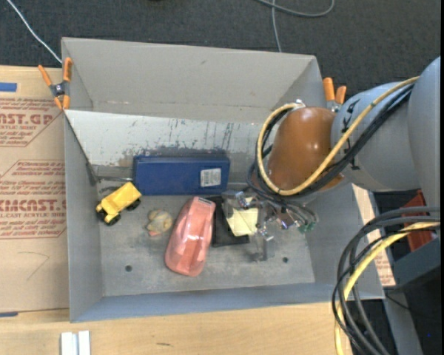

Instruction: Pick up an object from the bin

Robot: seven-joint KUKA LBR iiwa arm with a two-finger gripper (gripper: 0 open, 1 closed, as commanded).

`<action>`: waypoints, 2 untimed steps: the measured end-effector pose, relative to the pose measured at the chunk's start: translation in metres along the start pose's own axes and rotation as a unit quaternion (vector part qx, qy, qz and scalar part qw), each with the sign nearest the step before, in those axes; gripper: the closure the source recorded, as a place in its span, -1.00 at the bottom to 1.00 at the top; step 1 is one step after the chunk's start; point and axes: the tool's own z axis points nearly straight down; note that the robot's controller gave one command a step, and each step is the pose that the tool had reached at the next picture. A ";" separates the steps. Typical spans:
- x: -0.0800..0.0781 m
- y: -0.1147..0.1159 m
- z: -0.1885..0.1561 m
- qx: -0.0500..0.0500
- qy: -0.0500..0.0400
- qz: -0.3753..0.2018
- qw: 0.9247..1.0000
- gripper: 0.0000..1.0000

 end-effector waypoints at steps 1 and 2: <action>0.004 -0.001 0.001 -0.001 0.000 -0.029 1.000 -1.00; -0.020 -0.001 0.004 0.000 0.001 0.111 0.994 1.00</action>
Offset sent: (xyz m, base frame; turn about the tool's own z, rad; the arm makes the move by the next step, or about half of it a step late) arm 0.0190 0.0072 -0.0036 0.2239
